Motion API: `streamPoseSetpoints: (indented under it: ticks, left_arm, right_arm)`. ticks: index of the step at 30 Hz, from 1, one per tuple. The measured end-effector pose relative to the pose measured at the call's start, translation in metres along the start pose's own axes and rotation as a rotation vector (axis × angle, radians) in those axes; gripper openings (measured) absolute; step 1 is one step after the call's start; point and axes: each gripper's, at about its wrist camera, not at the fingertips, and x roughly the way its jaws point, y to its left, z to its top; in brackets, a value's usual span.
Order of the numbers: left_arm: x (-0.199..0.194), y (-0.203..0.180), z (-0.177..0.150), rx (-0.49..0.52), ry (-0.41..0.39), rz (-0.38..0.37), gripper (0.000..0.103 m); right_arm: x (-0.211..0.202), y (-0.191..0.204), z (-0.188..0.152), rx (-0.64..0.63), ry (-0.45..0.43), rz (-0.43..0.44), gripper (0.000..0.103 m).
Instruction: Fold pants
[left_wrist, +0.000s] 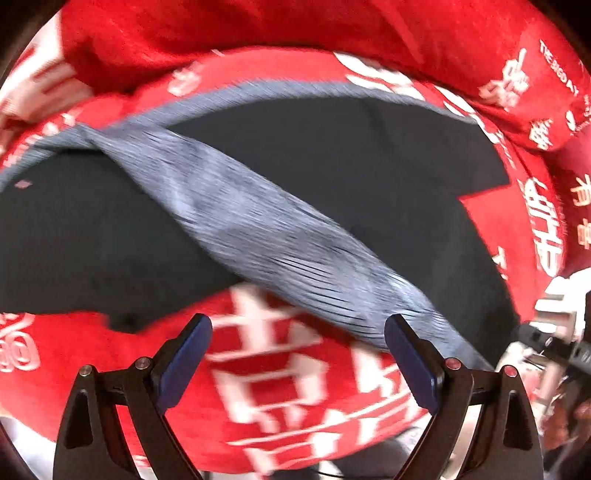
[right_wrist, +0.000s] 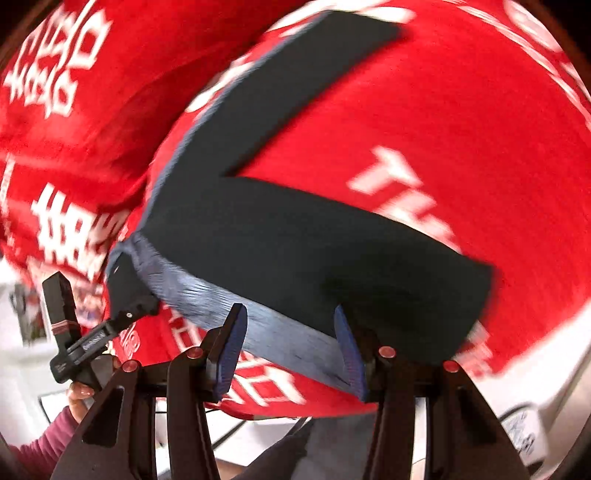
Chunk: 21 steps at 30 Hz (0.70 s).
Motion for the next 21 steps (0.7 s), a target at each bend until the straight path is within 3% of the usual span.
streamPoseSetpoints:
  ticks: [5, 7, 11, 19, 20, 21]
  left_arm:
    - [0.015, -0.022, -0.011, 0.011, 0.03, -0.065, 0.095]
    - [0.019, -0.027, -0.017, 0.006, 0.035, -0.074, 0.095]
    - [0.021, -0.036, -0.022, 0.008, 0.015, -0.094, 0.095]
    - [0.043, -0.054, -0.02, -0.049, 0.032, -0.132, 0.095]
    - [0.044, -0.056, -0.02, -0.053, 0.025, -0.125, 0.095]
    - [0.043, -0.059, -0.019, -0.054, 0.018, -0.121, 0.094]
  right_arm:
    - [-0.014, -0.043, -0.04, 0.093, -0.055, -0.097, 0.053]
    - [-0.012, -0.055, -0.051, 0.122, -0.063, -0.098, 0.053]
    - [0.01, -0.067, -0.063, 0.163, -0.043, -0.032, 0.053]
    - [0.035, -0.067, -0.064, 0.121, 0.033, 0.051, 0.053]
    - [0.037, -0.069, -0.062, 0.128, 0.044, 0.068, 0.051]
    - [0.038, -0.07, -0.061, 0.136, 0.056, 0.076, 0.041]
